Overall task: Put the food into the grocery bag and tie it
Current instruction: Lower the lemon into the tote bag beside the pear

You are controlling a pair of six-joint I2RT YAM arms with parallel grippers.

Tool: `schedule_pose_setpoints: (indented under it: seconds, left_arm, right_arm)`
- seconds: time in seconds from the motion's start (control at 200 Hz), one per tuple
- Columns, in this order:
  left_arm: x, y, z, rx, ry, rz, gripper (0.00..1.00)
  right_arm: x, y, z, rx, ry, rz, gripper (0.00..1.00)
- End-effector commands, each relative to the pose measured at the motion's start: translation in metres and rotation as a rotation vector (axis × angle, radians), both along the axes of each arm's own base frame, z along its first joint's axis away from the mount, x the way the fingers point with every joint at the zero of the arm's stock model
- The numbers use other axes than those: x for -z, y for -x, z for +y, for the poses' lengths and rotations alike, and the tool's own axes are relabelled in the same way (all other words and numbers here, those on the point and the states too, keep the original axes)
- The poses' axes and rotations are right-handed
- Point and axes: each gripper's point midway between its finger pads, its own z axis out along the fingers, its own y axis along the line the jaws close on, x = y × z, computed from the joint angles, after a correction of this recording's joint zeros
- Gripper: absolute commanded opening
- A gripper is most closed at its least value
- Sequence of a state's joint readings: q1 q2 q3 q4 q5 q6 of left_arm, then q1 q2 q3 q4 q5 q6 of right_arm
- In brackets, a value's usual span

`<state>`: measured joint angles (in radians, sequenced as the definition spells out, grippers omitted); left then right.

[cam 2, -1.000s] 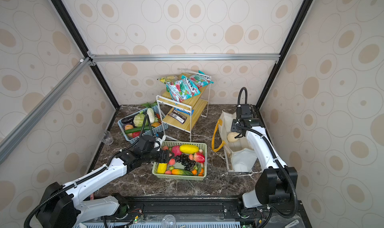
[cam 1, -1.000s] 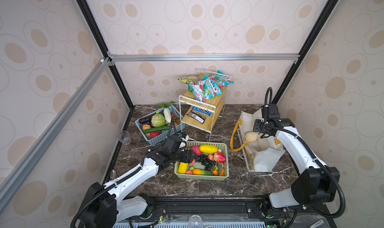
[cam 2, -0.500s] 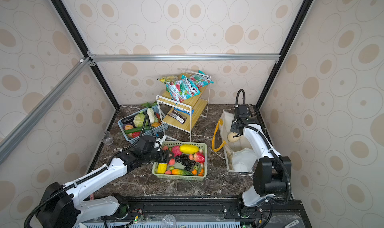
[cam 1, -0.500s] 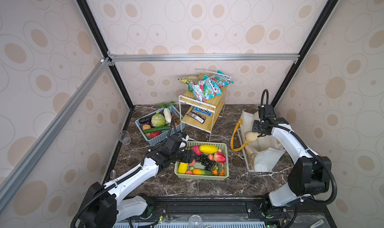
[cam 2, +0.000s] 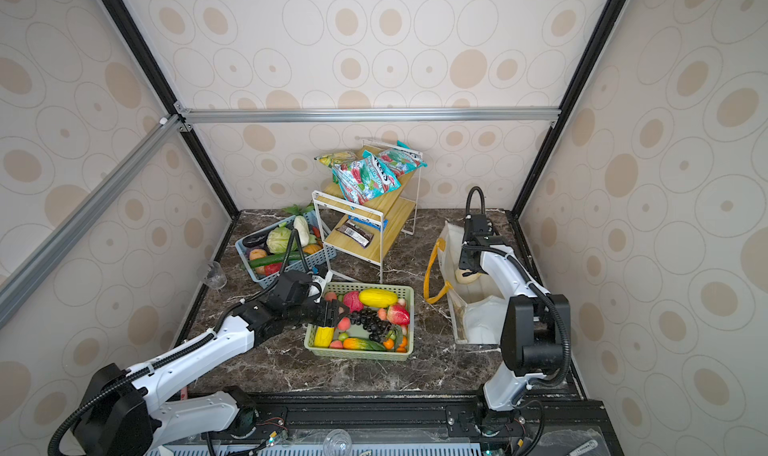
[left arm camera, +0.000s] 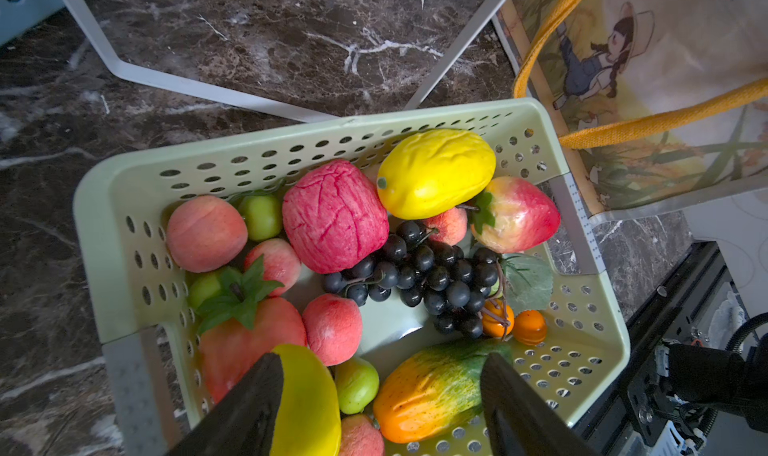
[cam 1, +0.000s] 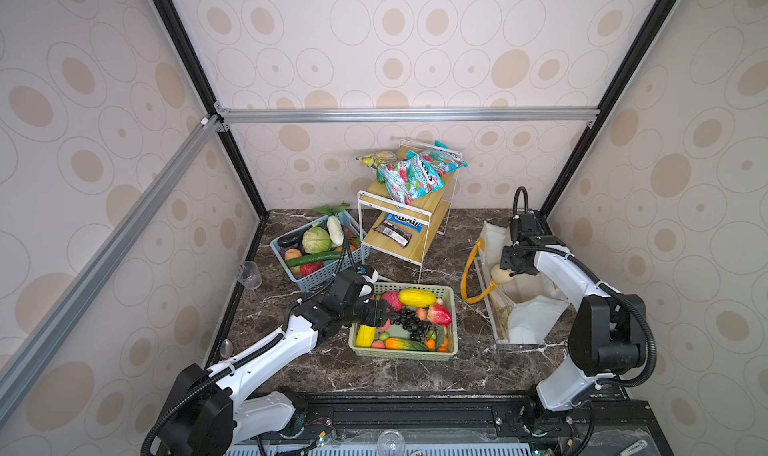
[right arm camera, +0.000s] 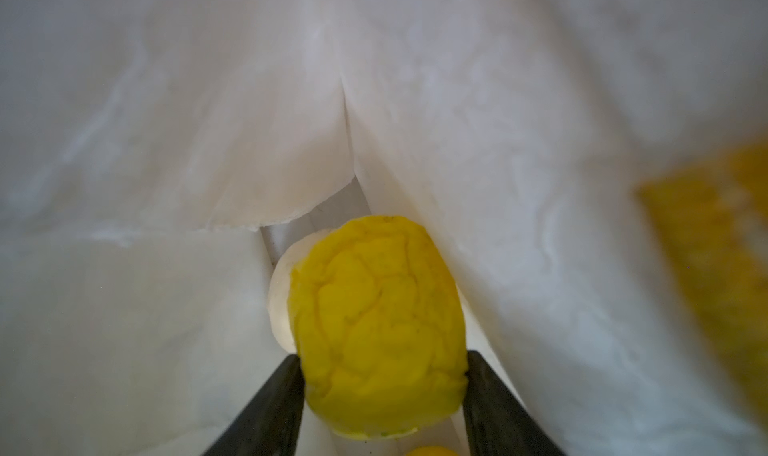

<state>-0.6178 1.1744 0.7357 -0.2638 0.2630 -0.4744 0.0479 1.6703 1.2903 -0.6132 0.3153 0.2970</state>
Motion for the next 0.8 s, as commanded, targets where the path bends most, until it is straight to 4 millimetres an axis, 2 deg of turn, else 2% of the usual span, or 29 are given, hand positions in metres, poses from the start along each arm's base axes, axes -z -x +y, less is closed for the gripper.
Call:
schedule_pose_setpoints:
  seconds: [0.0,0.23,0.45,0.655,0.79]
  left_arm:
    - [-0.01,-0.002,-0.005,0.01,0.004,-0.027,0.75]
    - [-0.009,-0.002,-0.003,0.007,-0.001,-0.025,0.76]
    - [-0.01,-0.002,-0.003,0.006,0.0,-0.028,0.76]
    - [-0.01,-0.002,-0.004,0.008,0.0,-0.028,0.76]
    - [-0.01,-0.002,-0.004,0.008,0.0,-0.027,0.76]
  right_arm:
    - [0.018,0.004,-0.005,0.028,-0.004,0.042,0.61]
    - [0.035,0.008,-0.005,0.043,-0.037,0.073,0.62]
    - [0.046,0.01,-0.002,0.042,-0.07,0.097,0.68]
    - [0.051,0.012,0.001,0.043,-0.094,0.113,0.74]
    - [0.046,0.011,0.0,0.044,-0.097,0.105,0.79]
